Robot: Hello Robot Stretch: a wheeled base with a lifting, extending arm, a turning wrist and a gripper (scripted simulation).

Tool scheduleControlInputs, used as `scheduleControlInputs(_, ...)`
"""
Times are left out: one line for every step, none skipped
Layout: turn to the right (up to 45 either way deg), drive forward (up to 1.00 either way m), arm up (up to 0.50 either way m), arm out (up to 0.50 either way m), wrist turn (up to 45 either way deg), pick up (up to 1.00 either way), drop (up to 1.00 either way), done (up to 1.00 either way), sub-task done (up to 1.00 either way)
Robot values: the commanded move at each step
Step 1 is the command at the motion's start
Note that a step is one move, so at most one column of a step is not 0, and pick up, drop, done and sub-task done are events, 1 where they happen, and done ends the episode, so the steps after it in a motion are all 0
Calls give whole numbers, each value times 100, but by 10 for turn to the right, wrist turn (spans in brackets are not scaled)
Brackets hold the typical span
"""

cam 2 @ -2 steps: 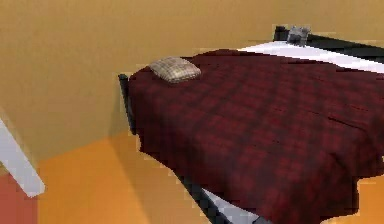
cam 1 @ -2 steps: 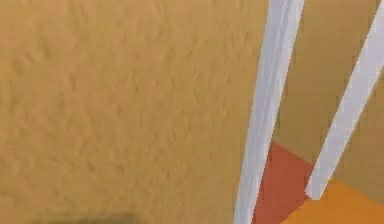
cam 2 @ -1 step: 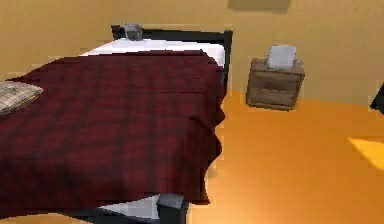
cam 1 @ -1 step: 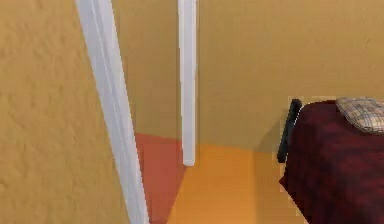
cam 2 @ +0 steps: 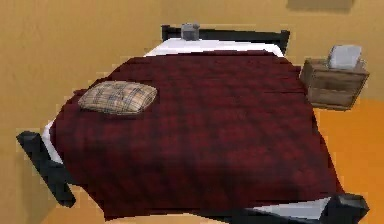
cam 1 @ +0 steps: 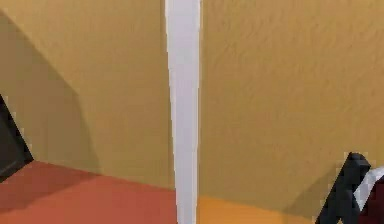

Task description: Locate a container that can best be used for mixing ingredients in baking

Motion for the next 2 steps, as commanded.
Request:
scheduleControlInputs(-240, 0, 0, 0, 0, 0, 0, 0, 0)
scheduleControlInputs(0, 20, 0, 0, 0, 0, 0, 0, 0)
